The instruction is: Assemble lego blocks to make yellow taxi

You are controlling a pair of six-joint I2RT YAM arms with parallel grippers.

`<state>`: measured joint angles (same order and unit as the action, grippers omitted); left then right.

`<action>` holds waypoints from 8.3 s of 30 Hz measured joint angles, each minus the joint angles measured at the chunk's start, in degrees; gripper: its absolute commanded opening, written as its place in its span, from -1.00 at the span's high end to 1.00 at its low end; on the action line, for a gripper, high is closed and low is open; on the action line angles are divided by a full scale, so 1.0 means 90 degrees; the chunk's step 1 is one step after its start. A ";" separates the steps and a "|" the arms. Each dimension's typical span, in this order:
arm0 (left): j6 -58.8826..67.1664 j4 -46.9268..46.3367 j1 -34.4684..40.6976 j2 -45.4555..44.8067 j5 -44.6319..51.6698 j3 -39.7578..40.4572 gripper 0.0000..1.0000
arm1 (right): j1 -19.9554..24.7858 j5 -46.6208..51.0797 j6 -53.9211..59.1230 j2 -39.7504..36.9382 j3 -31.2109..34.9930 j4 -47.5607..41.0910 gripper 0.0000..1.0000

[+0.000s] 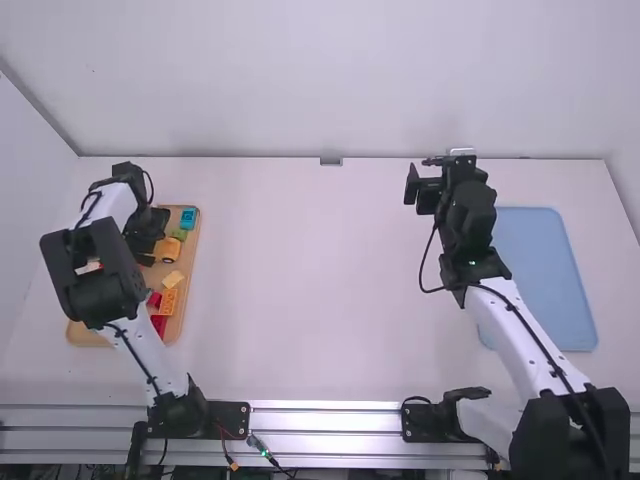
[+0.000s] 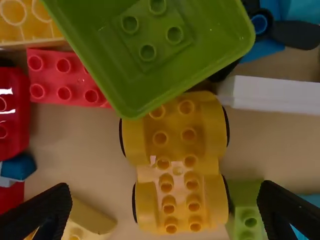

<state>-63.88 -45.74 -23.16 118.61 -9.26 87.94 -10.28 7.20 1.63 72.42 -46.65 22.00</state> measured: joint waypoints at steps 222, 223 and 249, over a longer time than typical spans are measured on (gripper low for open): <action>1.0763 -0.0245 -0.1885 0.0107 0.0843 0.0102 -0.61 | 0.0000 -0.0653 -0.0855 0.0000 -0.0002 -0.0316 -0.98; 1.0754 -0.0245 -0.1885 0.0107 0.0840 0.0102 -0.59 | 0.0000 -0.0661 -0.0838 0.0000 -0.0002 -0.0318 -0.98; 1.0452 -0.0364 -0.1885 0.0109 0.0884 0.0085 -0.31 | 0.0000 -0.0661 -0.0826 0.0000 -0.0002 -0.0352 -0.97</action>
<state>30.20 -49.01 -40.12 119.59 -1.30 88.71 -10.28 1.26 -5.80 72.42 -46.68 18.83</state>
